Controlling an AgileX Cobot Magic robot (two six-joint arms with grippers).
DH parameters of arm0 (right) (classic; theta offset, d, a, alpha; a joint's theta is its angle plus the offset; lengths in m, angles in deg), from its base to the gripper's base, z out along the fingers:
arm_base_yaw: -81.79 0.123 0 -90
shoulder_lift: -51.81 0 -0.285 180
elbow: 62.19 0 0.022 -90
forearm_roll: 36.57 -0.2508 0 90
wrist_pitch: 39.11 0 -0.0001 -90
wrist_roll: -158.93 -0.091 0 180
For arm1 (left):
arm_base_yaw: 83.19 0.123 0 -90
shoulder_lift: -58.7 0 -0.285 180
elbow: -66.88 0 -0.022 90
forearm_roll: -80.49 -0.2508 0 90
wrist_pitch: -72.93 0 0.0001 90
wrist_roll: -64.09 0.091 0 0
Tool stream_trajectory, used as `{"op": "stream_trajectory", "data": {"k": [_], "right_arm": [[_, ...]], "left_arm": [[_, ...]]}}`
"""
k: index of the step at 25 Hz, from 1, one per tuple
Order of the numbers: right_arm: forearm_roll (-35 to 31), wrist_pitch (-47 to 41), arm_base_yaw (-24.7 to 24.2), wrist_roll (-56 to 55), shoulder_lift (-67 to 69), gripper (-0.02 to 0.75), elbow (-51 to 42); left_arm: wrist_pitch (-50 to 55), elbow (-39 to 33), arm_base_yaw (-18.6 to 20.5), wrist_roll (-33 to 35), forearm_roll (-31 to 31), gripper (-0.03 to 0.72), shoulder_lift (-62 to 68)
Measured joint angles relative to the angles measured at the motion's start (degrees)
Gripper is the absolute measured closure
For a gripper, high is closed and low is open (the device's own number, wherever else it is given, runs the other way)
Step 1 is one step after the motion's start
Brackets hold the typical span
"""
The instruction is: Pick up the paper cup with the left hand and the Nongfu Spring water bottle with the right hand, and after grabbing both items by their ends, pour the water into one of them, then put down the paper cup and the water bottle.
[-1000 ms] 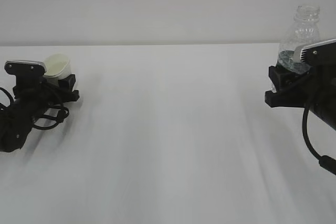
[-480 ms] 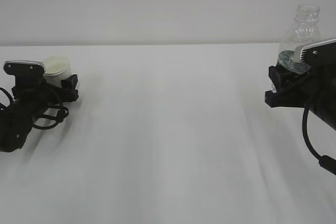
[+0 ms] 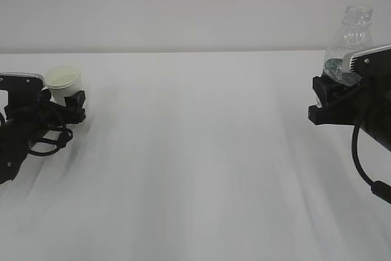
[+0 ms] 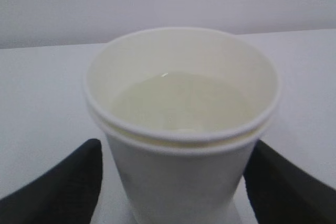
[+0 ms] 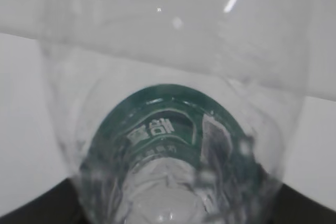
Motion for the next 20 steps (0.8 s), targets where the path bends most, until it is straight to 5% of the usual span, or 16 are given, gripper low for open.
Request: {"op": "stream_trajectory", "data": {"k": [20], "right_arm": [[0.0,0.69,0.0,-0.13,0.0,0.351,0.0]], "left_arm": [[0.0,-16.36,-0.46,0.0,-8.1,0.099,-14.74]]}}
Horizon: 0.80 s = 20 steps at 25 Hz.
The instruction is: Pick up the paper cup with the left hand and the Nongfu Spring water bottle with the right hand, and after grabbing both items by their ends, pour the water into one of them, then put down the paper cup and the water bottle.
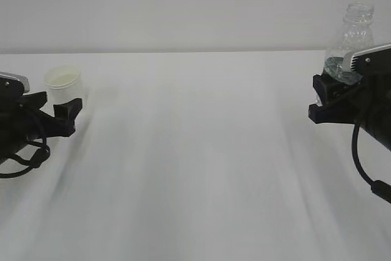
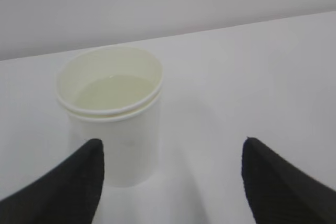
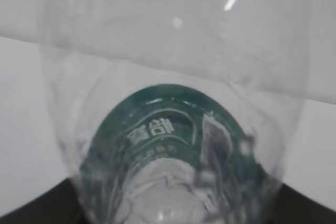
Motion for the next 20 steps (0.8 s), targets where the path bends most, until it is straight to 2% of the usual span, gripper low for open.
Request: {"op": "stream_trajectory", "data": {"k": [10,20], "right_arm": [[-0.84,0.0,0.0,-0.85,0.0,0.351,0.0],[-5.71,0.0,0.0,-1.81,0.0,0.351,0.0]], "left_arm": [[-0.08,-5.14,-0.37,-2.1,-0.24,0.099,-8.34],[-0.08,-6.33,-0.5,-2.13,5.95,0.101,-13.44]]}}
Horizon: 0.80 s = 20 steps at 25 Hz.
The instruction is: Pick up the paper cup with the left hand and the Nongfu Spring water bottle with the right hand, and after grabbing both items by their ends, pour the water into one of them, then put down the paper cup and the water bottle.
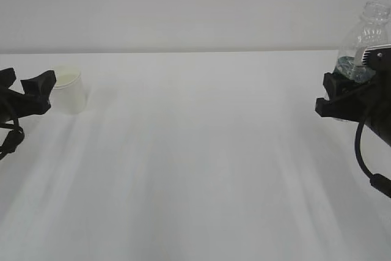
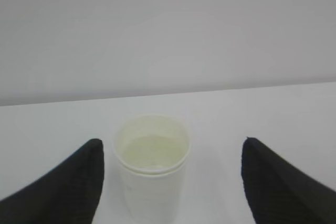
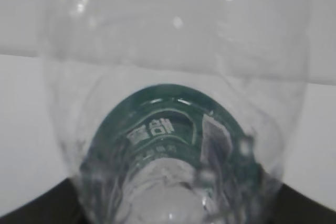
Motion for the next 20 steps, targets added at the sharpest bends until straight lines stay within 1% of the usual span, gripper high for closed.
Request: {"op": "stream_trajectory", "data": {"k": [3,9,20], "right_arm": [[-1.69,0.0,0.0,0.0,0.0,0.351,0.0],[-2.89,0.19,0.0,0.0,2.95,0.351,1.58],[-2.98,0.55,0.0,0.0,12.96,0.351,9.86]], "left_arm": [[0.0,0.0,0.0,0.0,0.9,0.101,-0.28],[0.0,0.0,0.0,0.0,1.25,0.101,-0.28],[0.0,0.0,0.0,0.0,1.38,0.101,-0.28]]}}
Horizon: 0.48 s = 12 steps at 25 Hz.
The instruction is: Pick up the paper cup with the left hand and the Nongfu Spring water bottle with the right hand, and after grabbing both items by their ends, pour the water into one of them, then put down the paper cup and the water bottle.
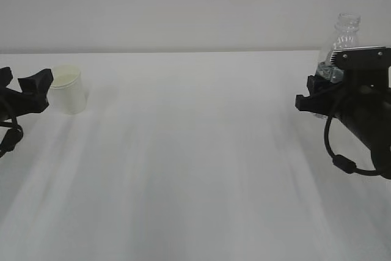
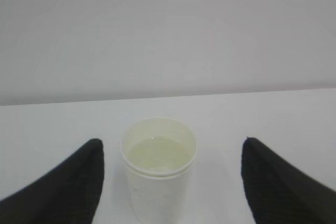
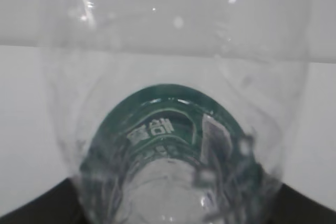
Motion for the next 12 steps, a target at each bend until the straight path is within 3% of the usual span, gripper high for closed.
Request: {"op": "stream_trajectory", "data": {"k": [12], "right_arm": [[0.0,0.0,0.0,0.1,8.7,0.351,8.23]], "left_arm": [[0.0,0.0,0.0,0.0,0.0,0.101,0.0]]}}
